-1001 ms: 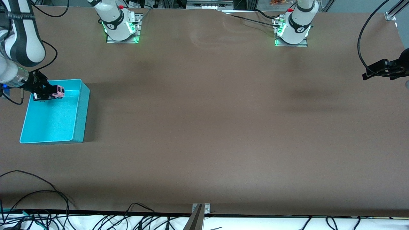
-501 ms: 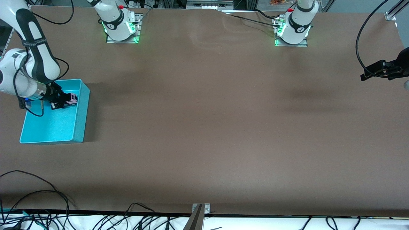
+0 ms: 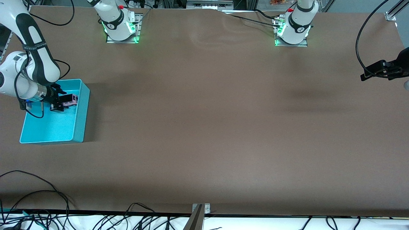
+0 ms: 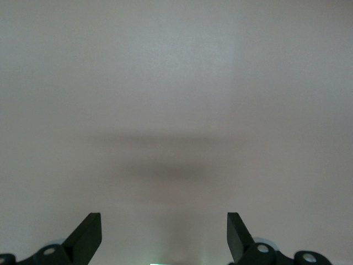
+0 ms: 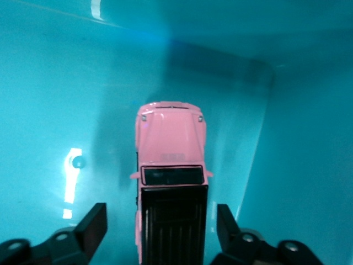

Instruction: Wind and store pink jeep toy

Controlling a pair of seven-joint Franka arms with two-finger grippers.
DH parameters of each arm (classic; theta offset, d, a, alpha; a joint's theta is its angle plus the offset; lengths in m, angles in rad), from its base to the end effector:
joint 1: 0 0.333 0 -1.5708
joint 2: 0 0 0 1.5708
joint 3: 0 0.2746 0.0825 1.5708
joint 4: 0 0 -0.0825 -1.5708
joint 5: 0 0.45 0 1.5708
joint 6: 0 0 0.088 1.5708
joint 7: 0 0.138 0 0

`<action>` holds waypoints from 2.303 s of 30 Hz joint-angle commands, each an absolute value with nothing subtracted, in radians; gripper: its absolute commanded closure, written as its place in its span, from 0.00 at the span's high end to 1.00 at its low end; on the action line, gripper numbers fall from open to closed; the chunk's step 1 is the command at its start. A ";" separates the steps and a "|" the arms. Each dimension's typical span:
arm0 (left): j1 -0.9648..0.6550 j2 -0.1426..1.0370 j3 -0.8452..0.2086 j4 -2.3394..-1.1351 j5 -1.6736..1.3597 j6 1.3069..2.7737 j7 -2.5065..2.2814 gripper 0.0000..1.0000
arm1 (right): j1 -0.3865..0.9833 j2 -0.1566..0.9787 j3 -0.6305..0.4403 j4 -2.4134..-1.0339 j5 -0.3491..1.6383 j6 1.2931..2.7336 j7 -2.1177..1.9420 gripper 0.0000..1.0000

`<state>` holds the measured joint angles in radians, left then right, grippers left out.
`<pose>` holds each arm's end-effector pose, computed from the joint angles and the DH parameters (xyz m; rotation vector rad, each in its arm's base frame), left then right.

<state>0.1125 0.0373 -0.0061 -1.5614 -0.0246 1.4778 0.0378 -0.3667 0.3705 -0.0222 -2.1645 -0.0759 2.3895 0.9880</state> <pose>0.6124 0.0619 0.5267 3.1009 0.1051 -0.1845 0.5241 -0.2184 0.0872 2.4043 -1.8598 -0.1867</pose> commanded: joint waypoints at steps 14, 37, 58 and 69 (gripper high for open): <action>0.112 0.051 -0.008 -1.536 -0.043 1.474 0.021 1.00 | -0.307 0.083 0.001 -2.123 -0.114 2.316 0.894 1.00; 0.109 0.064 -0.008 -1.531 -0.040 1.474 0.028 1.00 | -0.216 -0.015 0.127 -1.823 -0.129 1.772 0.203 1.00; 0.107 0.066 -0.043 -1.531 0.005 1.470 0.035 1.00 | -0.092 0.026 0.101 -1.569 -0.038 1.408 0.089 1.00; 0.110 0.066 -0.043 -1.529 0.003 1.466 0.034 1.00 | -0.023 0.023 0.066 -1.569 -0.041 1.401 0.091 1.00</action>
